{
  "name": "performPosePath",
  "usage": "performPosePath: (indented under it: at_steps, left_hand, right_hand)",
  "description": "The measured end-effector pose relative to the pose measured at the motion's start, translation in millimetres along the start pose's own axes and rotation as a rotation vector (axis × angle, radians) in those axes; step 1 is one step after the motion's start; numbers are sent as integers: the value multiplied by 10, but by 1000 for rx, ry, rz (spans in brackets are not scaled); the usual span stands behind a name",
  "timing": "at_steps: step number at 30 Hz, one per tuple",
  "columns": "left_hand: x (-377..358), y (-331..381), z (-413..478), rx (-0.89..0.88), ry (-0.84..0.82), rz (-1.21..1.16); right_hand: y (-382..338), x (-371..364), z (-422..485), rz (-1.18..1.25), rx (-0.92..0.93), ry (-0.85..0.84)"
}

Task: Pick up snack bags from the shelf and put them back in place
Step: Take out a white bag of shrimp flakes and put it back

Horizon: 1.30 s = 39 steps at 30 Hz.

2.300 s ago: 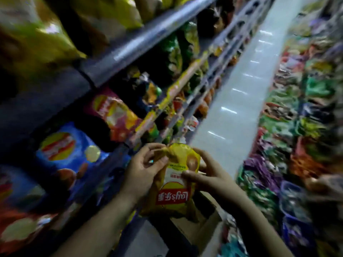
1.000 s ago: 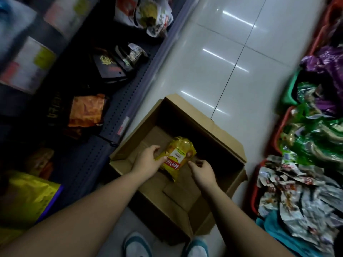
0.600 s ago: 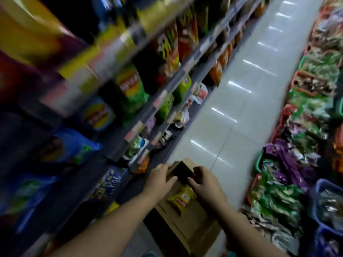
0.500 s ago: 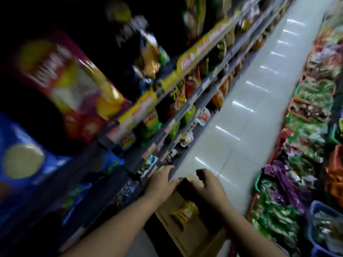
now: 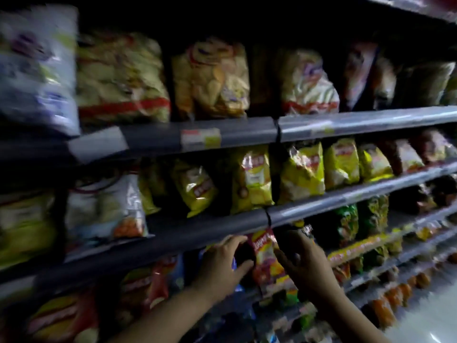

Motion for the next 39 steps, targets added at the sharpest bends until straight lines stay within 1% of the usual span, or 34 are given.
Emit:
performPosePath:
  at_steps: [3,6,9,12,14,16,18,20,24,26,28,29,31,32,34,35,39]
  left_hand:
    - [808,12,-164,8,136,27]
    - [1539,-18,-407,24,285,133]
    - [2217,-153,-717,104,456,229]
    - [2767,-347,-1046,212,579,321]
    - [2992,-477,-1178,285,630,360]
    - [3086,-628,-1202,383,631,368]
    - [3077,-780,-1157,474,603,338]
    - [3048,-882,-1129,527,588,273]
    - [3079,-900,-1087,546,613,77]
    - [3053,-797,-1026,565,581,-127]
    - [2977,-607,-950,546,555,-437]
    - [2950,-535,-927,519,555,-554]
    - [2878,-470,-930,510,523,-626]
    - [2805,-443,-942,507,473,-636]
    - [2645,-437,-984,473,388,-704]
    - [2593,-437,-1028,461,378,-765]
    - [2503,-506,-1188,487,327,-976]
  right_hand:
    - [-783,38,219,70,151,38]
    - [-1516,-79,384,92,281,8]
    - [-2176,-325,510,135,362,-61]
    - [-2702,-657,582,186,376,-157]
    - [-2888,-866,668,240,336,-215]
    - [-2986,-1056,759,311,260,-309]
    - [-3040,-1228,805,456,166,-447]
    - [-3086,-1312,781,592,106,-538]
    - [-3170,-1148,712,775,67,-604]
    - [-3207,-968,678,853,65,-616]
    - [-3201,-814,629,879,67,-649]
    - [-3200,-768,583,883,78,-693]
    - [-3175,-744,480,920,102,-799]
    - [-3143,-736,445,968,95,-819]
    - [-3047,-686,441,1082,39,-772]
    - [-2996,-666,454,1124,24,-742]
    - [-2880,-629,424,1158,16,-751]
Point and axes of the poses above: each hand's wrist, its own z-axis towards the middle knuckle, its own x-axis out of the back of the hand, y = z × x, the point moved 8 cm from there along z, towards the middle knuckle, and after that the axes turned 12 degrees about -z, right-handed, at the moved point
